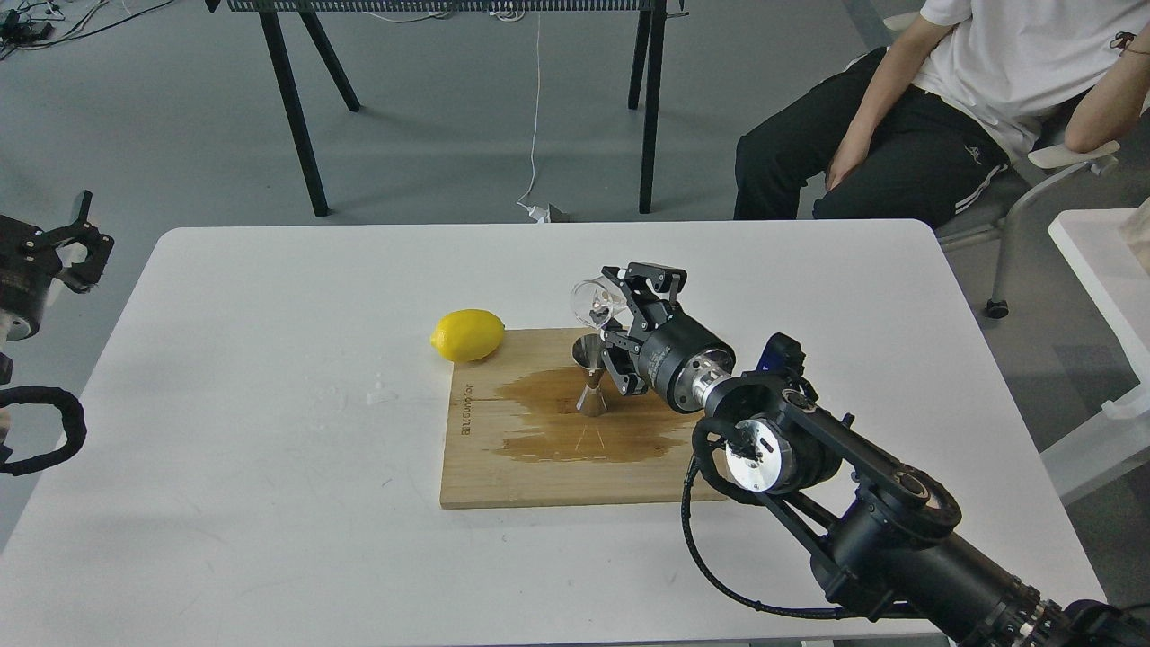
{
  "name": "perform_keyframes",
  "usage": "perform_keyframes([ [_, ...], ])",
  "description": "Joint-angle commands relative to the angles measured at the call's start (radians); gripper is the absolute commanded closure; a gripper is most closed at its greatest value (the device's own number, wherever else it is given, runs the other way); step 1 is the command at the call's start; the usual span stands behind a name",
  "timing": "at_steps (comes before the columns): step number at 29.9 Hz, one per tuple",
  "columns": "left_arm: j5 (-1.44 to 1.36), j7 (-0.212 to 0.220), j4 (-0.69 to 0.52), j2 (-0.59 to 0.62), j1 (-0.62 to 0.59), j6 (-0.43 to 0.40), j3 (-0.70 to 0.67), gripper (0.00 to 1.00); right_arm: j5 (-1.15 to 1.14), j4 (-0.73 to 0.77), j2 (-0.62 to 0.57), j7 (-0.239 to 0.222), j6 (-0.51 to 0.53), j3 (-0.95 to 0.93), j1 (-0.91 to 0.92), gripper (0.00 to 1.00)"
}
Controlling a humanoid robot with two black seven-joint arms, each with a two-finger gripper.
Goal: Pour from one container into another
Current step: 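Tilt the clear glass over the jigger with the right gripper, then hold the glass above the jigger and turn it back upright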
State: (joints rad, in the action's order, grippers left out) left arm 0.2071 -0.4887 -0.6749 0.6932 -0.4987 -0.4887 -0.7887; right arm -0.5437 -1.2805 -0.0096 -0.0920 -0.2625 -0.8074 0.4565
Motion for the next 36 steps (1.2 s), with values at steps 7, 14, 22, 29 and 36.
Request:
perform_keyframes([
  [7, 0.0, 0.0, 0.0, 0.0, 0.0, 0.0, 0.0, 0.0, -0.09, 0.001, -0.003, 0.0, 0.0, 0.008, 0.005, 0.7],
  [14, 0.0, 0.0, 0.0, 0.002, 0.002, 0.0, 0.0, 0.0, -0.108, 0.001, -0.015, 0.001, -0.003, 0.047, 0.014, 0.7],
  [22, 0.0, 0.0, 0.0, -0.001, 0.002, 0.0, 0.0, 0.0, -0.151, 0.001, -0.017, 0.005, -0.004, 0.05, 0.022, 0.7],
  [29, 0.0, 0.0, 0.0, -0.001, 0.002, 0.0, 0.0, 0.0, -0.225, 0.006, -0.017, 0.009, -0.006, 0.073, 0.022, 0.7],
  [36, 0.001, 0.0, 0.0, -0.007, 0.003, 0.0, 0.0, 0.0, -0.246, 0.01, -0.02, 0.021, -0.02, 0.089, 0.036, 0.7],
])
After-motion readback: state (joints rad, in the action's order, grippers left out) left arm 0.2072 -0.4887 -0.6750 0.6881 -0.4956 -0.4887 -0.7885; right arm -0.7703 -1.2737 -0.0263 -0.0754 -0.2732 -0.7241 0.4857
